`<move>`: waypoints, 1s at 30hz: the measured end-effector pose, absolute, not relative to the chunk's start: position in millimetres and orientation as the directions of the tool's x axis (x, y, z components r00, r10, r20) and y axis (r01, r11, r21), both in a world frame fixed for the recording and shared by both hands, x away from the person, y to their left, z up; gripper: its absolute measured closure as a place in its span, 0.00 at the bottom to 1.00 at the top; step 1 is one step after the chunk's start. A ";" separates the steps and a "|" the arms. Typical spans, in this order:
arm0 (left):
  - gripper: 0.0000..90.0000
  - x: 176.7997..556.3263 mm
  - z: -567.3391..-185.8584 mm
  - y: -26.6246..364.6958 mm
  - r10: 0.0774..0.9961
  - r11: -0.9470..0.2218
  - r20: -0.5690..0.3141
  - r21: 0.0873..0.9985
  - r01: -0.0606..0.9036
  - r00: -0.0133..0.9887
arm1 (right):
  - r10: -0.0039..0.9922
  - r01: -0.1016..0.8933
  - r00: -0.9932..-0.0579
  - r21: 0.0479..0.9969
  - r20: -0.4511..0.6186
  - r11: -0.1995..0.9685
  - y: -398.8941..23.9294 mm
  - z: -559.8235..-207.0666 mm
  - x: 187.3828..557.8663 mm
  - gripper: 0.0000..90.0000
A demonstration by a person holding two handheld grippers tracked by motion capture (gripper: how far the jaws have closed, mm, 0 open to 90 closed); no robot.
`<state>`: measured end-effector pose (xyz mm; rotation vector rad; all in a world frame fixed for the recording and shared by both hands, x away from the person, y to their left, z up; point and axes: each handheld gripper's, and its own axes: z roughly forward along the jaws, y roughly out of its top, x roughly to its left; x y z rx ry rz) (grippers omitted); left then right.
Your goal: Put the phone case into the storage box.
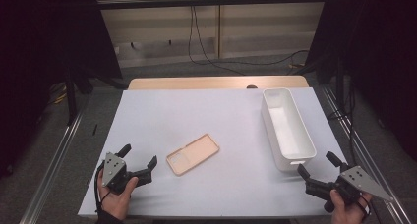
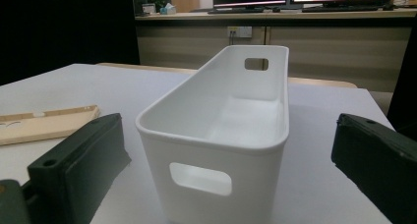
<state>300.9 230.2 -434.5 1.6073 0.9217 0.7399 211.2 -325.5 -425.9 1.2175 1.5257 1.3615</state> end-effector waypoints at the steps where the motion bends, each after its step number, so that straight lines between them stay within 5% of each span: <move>1: 0.02 300.9 -434.4 230.4 0.863 -0.109 -0.001 0.976 0.189 0.505 | 0.960 0.170 -0.274 0.985 0.062 -0.015 -325.4 -425.9 211.2 0.00; 30: 0.04 302.1 -431.5 223.4 0.805 -0.106 -0.065 0.962 0.250 0.590 | 0.955 0.181 -0.286 0.983 0.078 -0.026 -322.6 -425.7 208.0 0.00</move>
